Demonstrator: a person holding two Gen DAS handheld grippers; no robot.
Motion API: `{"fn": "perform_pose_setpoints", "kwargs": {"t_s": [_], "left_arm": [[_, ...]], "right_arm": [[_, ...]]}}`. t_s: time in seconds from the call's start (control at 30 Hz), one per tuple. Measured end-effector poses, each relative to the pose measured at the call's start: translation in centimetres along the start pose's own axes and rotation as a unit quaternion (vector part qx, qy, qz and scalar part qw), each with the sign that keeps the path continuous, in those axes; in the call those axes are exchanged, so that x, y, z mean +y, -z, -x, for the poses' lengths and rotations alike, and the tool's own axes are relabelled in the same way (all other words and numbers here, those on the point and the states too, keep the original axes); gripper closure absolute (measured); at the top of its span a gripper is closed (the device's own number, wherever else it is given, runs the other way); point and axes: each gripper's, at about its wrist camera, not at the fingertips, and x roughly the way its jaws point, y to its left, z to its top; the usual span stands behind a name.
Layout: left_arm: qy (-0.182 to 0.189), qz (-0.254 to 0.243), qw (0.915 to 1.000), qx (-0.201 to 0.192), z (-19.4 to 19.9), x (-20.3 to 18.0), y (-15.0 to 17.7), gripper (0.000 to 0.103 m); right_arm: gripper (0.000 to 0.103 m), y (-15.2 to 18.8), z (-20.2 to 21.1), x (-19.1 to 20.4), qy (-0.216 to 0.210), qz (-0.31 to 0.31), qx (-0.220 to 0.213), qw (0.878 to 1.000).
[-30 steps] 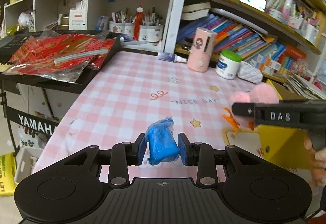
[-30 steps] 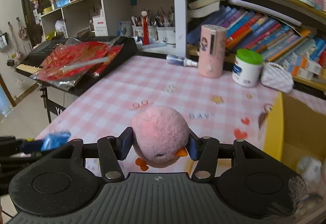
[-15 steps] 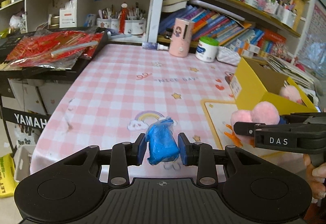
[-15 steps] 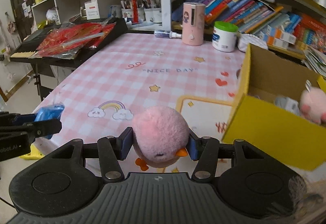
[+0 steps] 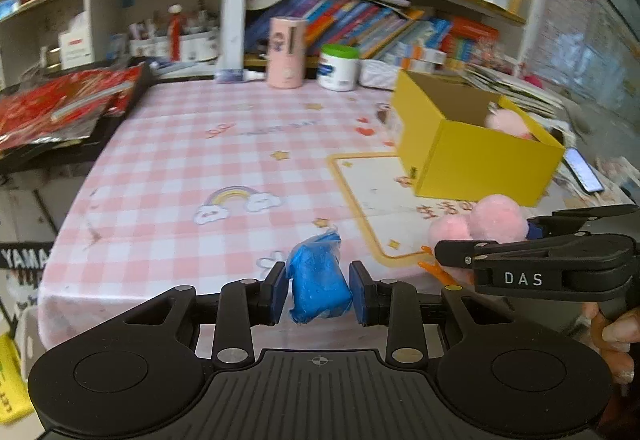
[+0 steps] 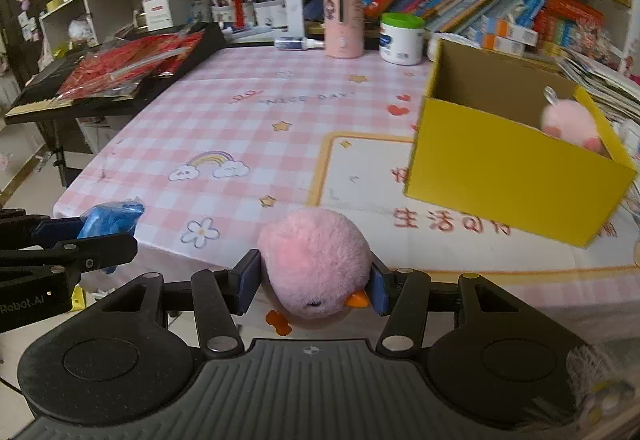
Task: Organize objects
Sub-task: 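Carry the pink chick and blue toy over the yellow box with both tools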
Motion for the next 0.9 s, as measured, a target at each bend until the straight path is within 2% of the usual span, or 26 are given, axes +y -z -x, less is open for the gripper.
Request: {"fn": "perform_pose_setpoints", "kwargs": {"t_s": [0.43, 0.9], "left_arm": [[0.067, -0.057, 0.9960, 0.014, -1.6, -4.8, -0.3, 0.072], [0.135, -0.129, 0.9821, 0.024, -4.2, -11.7, -1.5, 0.072]], "right_arm": [[0.052, 3.1, 2.7, -4.2, 0.057, -0.059, 0.012, 0.997], [0.052, 5.7, 5.4, -10.5, 0.117, -0.136, 0.012, 0.984]]}}
